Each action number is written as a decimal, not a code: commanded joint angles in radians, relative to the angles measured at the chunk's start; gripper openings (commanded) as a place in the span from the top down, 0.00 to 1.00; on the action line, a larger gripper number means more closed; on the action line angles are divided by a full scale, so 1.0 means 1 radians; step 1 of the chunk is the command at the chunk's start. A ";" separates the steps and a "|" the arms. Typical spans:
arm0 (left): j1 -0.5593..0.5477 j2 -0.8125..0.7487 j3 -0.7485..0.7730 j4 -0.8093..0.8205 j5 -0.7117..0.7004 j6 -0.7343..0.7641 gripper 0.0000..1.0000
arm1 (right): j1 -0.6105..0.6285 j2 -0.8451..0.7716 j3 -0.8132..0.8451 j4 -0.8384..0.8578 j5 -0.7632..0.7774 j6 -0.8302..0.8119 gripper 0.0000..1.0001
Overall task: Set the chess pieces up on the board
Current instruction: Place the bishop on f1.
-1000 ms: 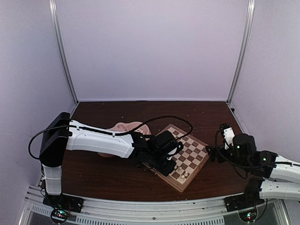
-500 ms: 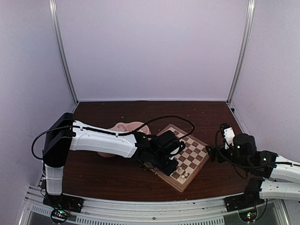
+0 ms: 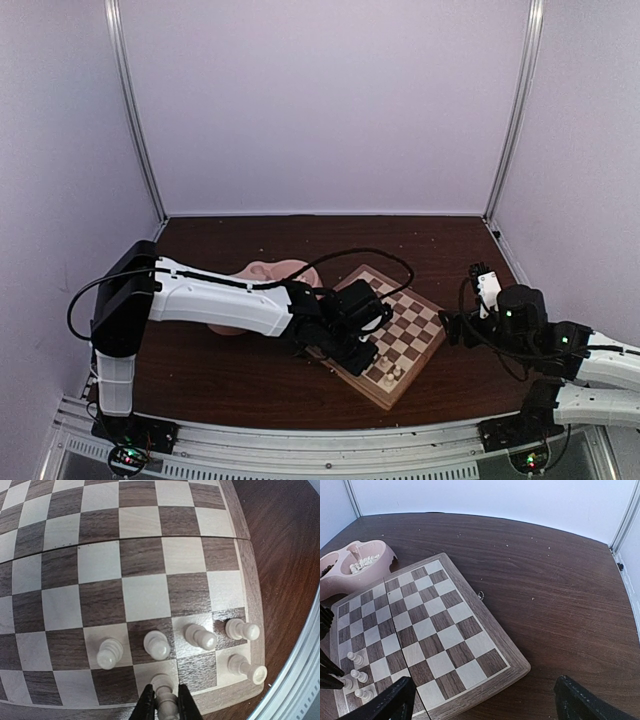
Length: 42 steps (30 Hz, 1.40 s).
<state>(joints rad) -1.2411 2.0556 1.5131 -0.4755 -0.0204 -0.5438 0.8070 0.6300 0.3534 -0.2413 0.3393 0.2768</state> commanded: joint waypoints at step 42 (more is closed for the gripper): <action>0.032 -0.228 -0.030 -0.152 -0.148 0.030 0.66 | -0.003 -0.006 0.012 0.017 -0.007 0.004 0.00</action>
<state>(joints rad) -1.2373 1.9171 1.4784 -0.5632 -0.0982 -0.5388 0.8070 0.6292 0.3534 -0.2409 0.3389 0.2764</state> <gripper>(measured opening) 0.344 0.994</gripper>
